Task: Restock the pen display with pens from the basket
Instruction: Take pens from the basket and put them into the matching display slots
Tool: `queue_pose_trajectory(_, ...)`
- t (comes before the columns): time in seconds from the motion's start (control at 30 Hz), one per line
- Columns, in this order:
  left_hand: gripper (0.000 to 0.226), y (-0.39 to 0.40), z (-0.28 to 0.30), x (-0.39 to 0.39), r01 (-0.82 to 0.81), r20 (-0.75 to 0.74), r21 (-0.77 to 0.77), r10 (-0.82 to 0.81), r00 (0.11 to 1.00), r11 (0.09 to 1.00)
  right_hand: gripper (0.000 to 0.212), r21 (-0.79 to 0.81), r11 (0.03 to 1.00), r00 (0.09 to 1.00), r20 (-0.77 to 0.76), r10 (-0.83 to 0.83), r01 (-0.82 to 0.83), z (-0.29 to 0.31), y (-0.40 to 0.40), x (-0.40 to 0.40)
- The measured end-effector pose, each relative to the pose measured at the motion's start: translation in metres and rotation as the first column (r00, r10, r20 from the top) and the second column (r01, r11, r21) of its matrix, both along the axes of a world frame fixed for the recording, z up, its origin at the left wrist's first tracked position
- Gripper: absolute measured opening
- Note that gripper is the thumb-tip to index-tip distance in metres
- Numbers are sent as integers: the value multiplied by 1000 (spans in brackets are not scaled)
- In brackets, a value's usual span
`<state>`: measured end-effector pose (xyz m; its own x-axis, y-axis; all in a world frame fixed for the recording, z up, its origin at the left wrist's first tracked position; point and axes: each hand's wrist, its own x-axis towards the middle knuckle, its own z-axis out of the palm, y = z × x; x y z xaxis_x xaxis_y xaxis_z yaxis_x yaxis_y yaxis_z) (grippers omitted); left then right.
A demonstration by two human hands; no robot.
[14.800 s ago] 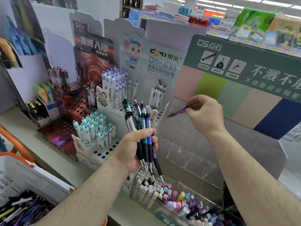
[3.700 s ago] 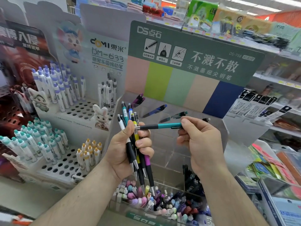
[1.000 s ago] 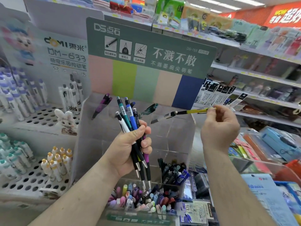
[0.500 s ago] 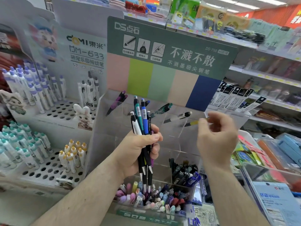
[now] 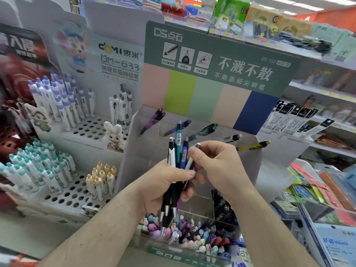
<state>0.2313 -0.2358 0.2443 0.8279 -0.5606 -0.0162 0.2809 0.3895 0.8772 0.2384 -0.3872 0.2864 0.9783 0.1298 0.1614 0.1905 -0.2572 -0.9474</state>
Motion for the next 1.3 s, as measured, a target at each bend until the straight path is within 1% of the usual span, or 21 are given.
queue_pose_trajectory(0.07, 14, 3, 2, 1, 6, -21, 16, -5, 1000, 1000, 21, 27, 998, 999, 3, -50, 50, -1, 7, -1)
queue_pose_trajectory(0.13, 16, 4, 3, 2, 1, -58, 31, 1, 998, 1000, 22, 21, 992, 992, -7, -126, 126, -5, 14, 1)
queue_pose_trajectory(0.2, 12, 4, 5, 3, -20, -107, 30, 23, 994, 999, 23, -7, 982, 982, -22, -188, 188, -11, 19, 5)
queue_pose_trajectory(0.23, 8, 4, 6, 3, -33, -131, 31, 37, 991, 999, 23, -28, 980, 980, -19, -200, 200, -14, 21, 8)
queue_pose_trajectory(0.3, 9, 5, 6, 5, -57, -167, 58, 66, 984, 997, 23, -57, 975, 976, -4, -218, 217, -14, 26, 10)
queue_pose_trajectory(0.37, 10, 5, 5, 6, -60, -190, 81, 75, 979, 995, 29, -37, 965, 966, -2, -259, 259, -11, 27, 12)
queue_pose_trajectory(0.43, 10, 6, 2, 5, -41, -224, 80, 58, 973, 996, 30, -14, 940, 940, 26, -340, 341, -5, 25, 16)
queue_pose_trajectory(0.5, 11, 6, -3, 4, -45, -270, 58, 59, 961, 997, 28, 96, 900, 903, 22, -430, 426, 2, 18, 22)
queue_pose_trajectory(0.6, 13, 6, -6, 6, -146, -315, -27, 130, 940, 989, 27, 262, 828, 863, -39, -503, 495, 10, 6, 27)
queue_pose_trajectory(0.67, 16, 6, -5, 10, -239, -333, -102, 193, 923, 966, 25, 335, 799, 862, -96, -498, 500, 10, 2, 25)
queue_pose_trajectory(0.73, 15, 3, -4, 13, -311, -329, -144, 251, 910, 939, 22, 399, 767, 861, -153, -485, 502, 4, -1, 22)
queue_pose_trajectory(0.83, 19, -2, -2, 16, -376, -347, -219, 288, 893, 901, 6, 467, 715, 851, -209, -482, 520, -4, -3, 18)
queue_pose_trajectory(0.9, 24, -3, -1, 19, -362, -377, -298, 239, 895, 883, 6, 490, 693, 844, -215, -491, 528, -6, -5, 16)
queue_pose_trajectory(1.0, 32, -5, -1, 23, -303, -415, -393, 126, 901, 868, 7, 496, 693, 842, -174, -511, 523, -5, -9, 12)
queue_pose_trajectory(1.1, 28, -9, -4, 28, -198, -372, -507, -6, 928, 839, 10, 534, 660, 827, -148, -542, 528, 3, -16, 9)
queue_pose_trajectory(1.17, 32, -12, -2, 29, -158, -339, -543, -42, 940, 825, 10, 598, 584, 775, -102, -623, 548, 13, -24, 8)
queue_pose_trajectory(1.2, 28, -14, -1, 29, -158, -340, -532, -39, 939, 832, 11, 632, 533, 718, -52, -694, 562, 18, -29, 9)
queue_pose_trajectory(1.23, 21, -16, 1, 28, -172, -350, -500, -16, 937, 849, 11, 655, 495, 639, 23, -768, 571, 23, -35, 10)
queue_pose_trajectory(1.3, 3, -18, 4, 27, -220, -371, -420, 55, 927, 880, 13, 642, 471, 442, 222, -869, 605, 29, -48, 13)
